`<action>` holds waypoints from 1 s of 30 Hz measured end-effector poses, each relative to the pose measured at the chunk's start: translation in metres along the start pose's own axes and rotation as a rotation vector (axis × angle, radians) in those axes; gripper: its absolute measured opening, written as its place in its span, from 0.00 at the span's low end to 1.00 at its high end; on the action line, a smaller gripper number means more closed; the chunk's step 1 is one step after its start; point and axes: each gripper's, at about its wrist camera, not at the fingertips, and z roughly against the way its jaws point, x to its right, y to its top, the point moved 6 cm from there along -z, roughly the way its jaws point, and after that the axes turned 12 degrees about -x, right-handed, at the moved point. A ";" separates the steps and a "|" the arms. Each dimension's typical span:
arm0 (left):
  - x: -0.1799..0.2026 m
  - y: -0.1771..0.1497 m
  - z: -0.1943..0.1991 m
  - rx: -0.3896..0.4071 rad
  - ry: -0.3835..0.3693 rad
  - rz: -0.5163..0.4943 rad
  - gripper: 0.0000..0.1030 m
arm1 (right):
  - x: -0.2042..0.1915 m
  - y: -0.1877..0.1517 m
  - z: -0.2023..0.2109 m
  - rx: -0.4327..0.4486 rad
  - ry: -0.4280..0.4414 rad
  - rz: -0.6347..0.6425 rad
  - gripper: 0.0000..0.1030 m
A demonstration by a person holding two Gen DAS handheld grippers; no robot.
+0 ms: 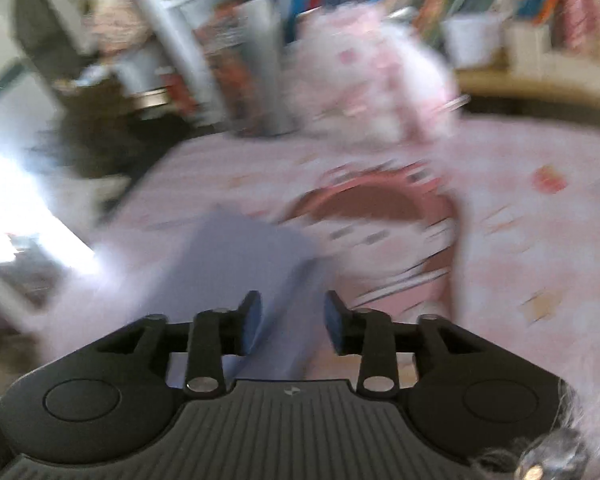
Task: Fold clothes
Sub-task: 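Fold the lavender end over toward the right tool with the left tool, then open both tools and release the folded sweater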
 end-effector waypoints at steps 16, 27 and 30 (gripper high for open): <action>-0.089 -0.014 -0.044 -0.134 0.105 0.344 0.38 | -0.048 -0.053 -0.014 -0.053 0.036 0.102 0.07; -0.073 -0.007 -0.022 -0.066 0.169 0.281 0.42 | -0.033 -0.067 -0.020 -0.086 -0.011 0.090 0.13; -0.069 -0.006 -0.015 -0.059 0.164 0.276 0.42 | -0.036 -0.072 -0.006 -0.062 -0.035 0.134 0.25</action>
